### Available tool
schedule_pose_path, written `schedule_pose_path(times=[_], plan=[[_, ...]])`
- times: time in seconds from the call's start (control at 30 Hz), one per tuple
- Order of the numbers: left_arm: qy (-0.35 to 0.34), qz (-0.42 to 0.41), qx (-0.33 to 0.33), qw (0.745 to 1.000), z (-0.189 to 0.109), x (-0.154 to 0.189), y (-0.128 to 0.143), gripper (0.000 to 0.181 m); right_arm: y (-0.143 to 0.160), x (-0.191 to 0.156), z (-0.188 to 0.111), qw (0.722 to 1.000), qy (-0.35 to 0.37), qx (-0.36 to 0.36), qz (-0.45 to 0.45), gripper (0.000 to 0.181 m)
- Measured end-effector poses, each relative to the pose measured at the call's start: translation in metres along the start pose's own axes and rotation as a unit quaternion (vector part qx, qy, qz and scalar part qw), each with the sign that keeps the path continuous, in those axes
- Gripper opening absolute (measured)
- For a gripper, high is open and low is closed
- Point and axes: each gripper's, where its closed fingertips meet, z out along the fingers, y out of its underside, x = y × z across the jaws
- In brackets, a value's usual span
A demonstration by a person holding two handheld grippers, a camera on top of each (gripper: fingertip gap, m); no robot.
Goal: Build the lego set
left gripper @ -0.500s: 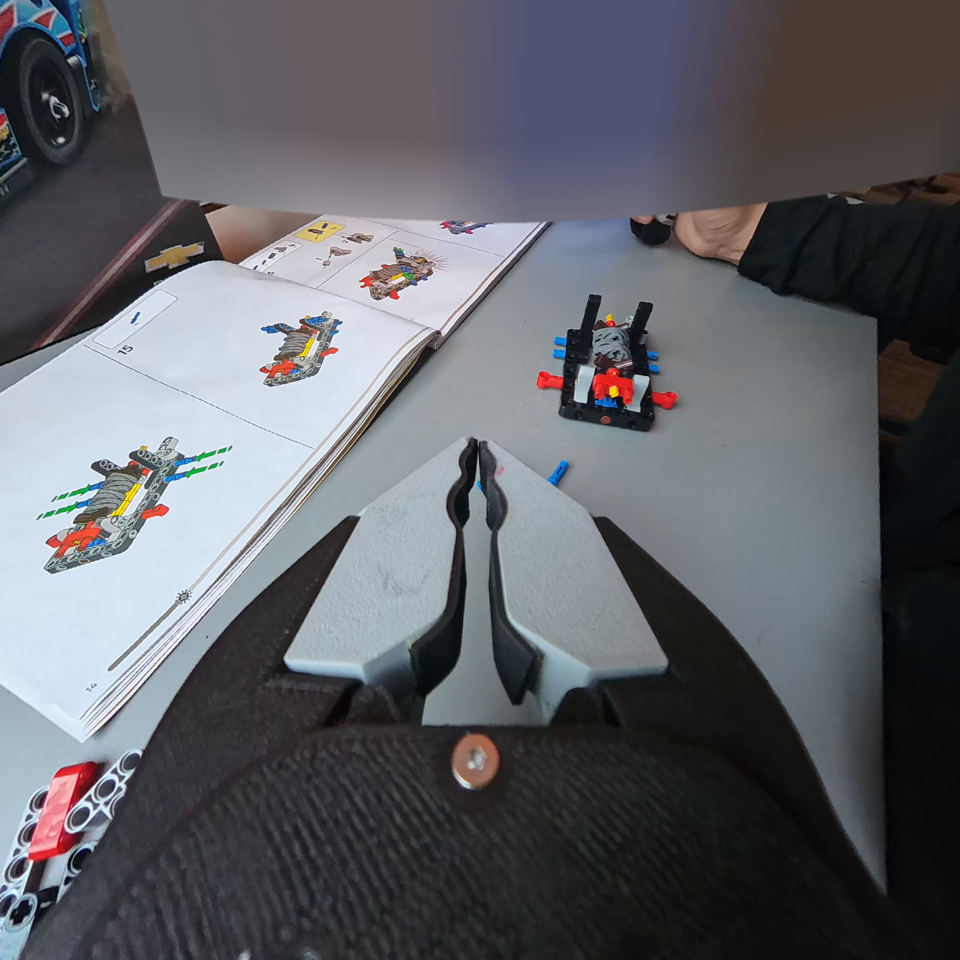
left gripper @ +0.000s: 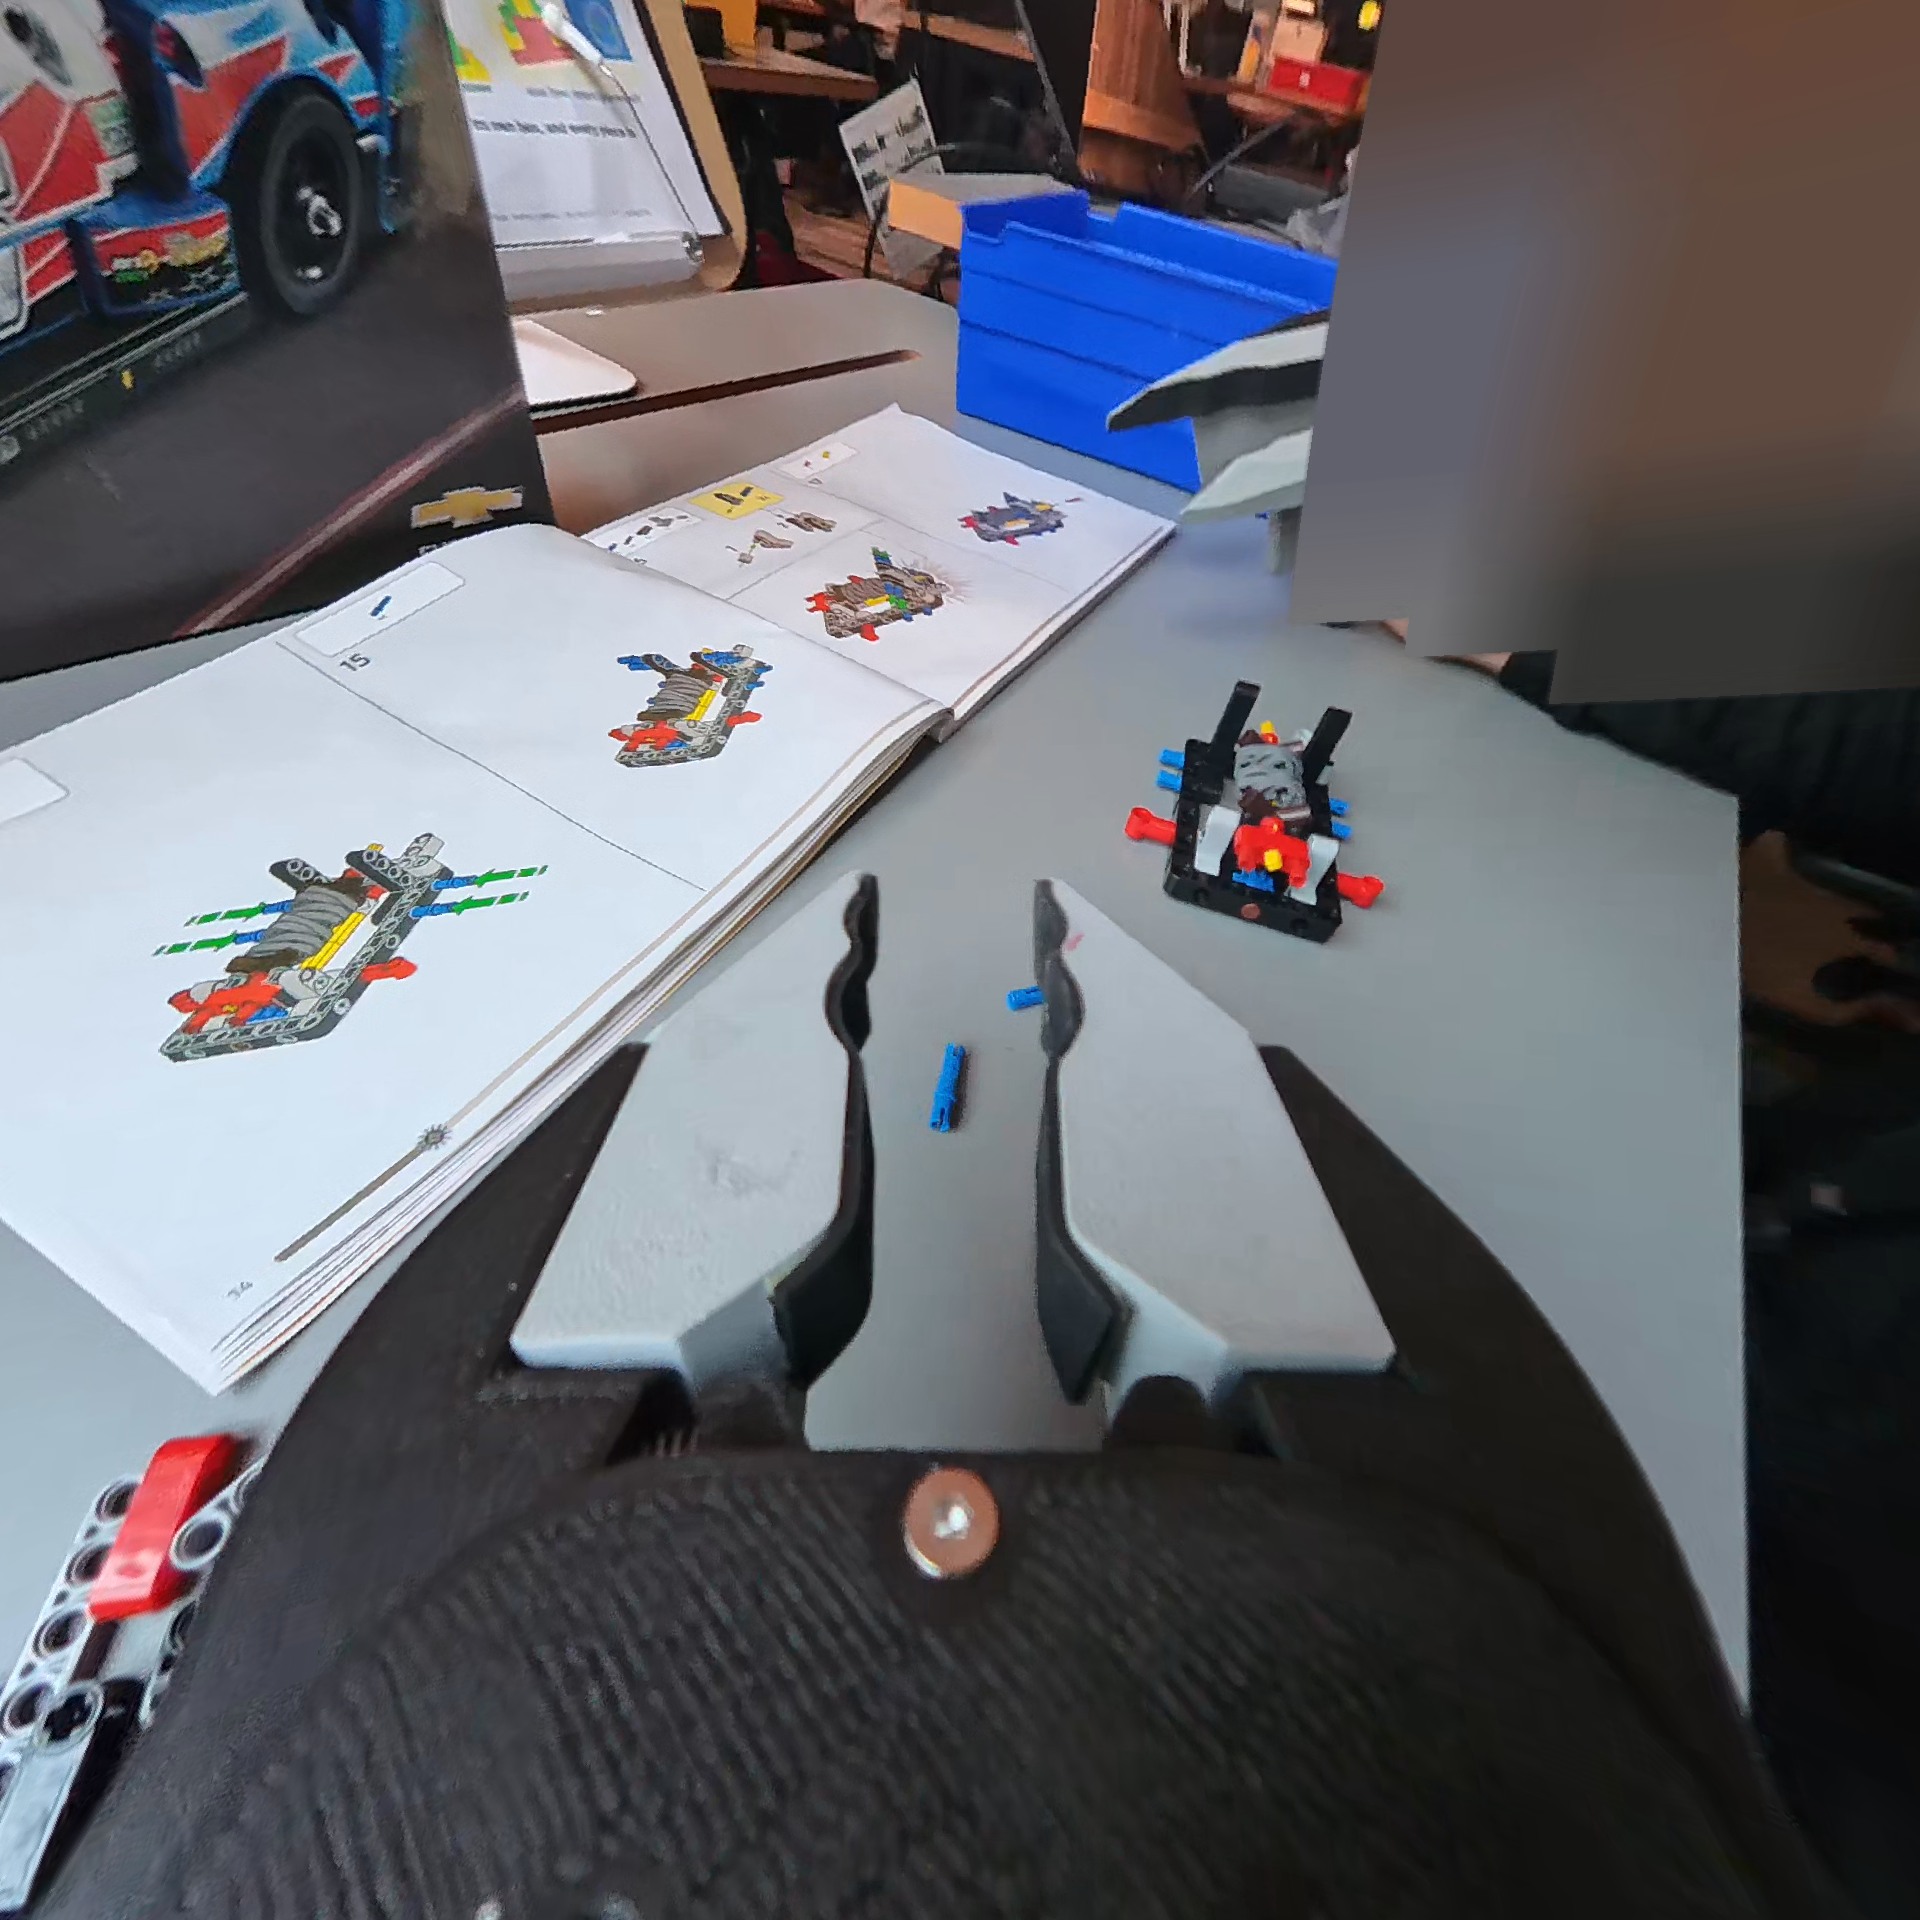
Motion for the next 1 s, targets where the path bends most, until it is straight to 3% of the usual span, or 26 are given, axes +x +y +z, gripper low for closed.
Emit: schedule_pose_path(times=[0.17, 0.3, 0.47, 0.57, 0.67, 0.77, 0.83, 0.9, 1.0], plan=[[0.009, -0.003, 0.010, 1.000, -0.002, 0.002, -0.002, 0.048, -0.005, -0.003, -0.008, 1.000, 0.000, 0.020, 0.000, 0.071], [-0.008, 0.035, -0.017, 0.999, 0.003, 0.006, 0.005, 0.049, -0.009, -0.007, -0.013, 0.999, -0.003, 0.034, 0.004, 0.078], [-0.021, 0.070, -0.050, 0.996, 0.010, 0.010, 0.014, 0.046, -0.011, -0.011, -0.014, 0.999, -0.014, 0.042, 0.008, 0.081], [-0.019, 0.086, -0.049, 0.995, 0.009, 0.014, 0.014, 0.029, -0.012, -0.014, -0.012, 0.999, -0.021, 0.042, 0.004, 0.079], [-0.018, 0.081, -0.057, 0.995, 0.009, 0.011, 0.016, 0.027, -0.012, -0.014, -0.009, 0.999, -0.026, 0.039, -0.002, 0.076], [0.007, 0.073, -0.092, 0.993, 0.011, 0.013, 0.026, 0.031, -0.010, -0.013, -0.005, 0.999, -0.034, 0.035, 0.003, 0.076], [0.018, 0.085, -0.151, 0.985, 0.010, 0.012, 0.044, 0.047, -0.010, -0.014, -0.004, 0.999, -0.040, 0.035, 0.009, 0.074], [0.023, 0.111, -0.209, 0.971, 0.007, 0.010, 0.063, 0.033, -0.010, -0.015, -0.004, 0.998, -0.042, 0.036, 0.009, 0.072], [0.006, 0.159, -0.212, 0.964, 0.007, 0.013, 0.062, 0.021, -0.011, -0.017, -0.005, 0.998, -0.042, 0.038, 0.009, 0.072]])
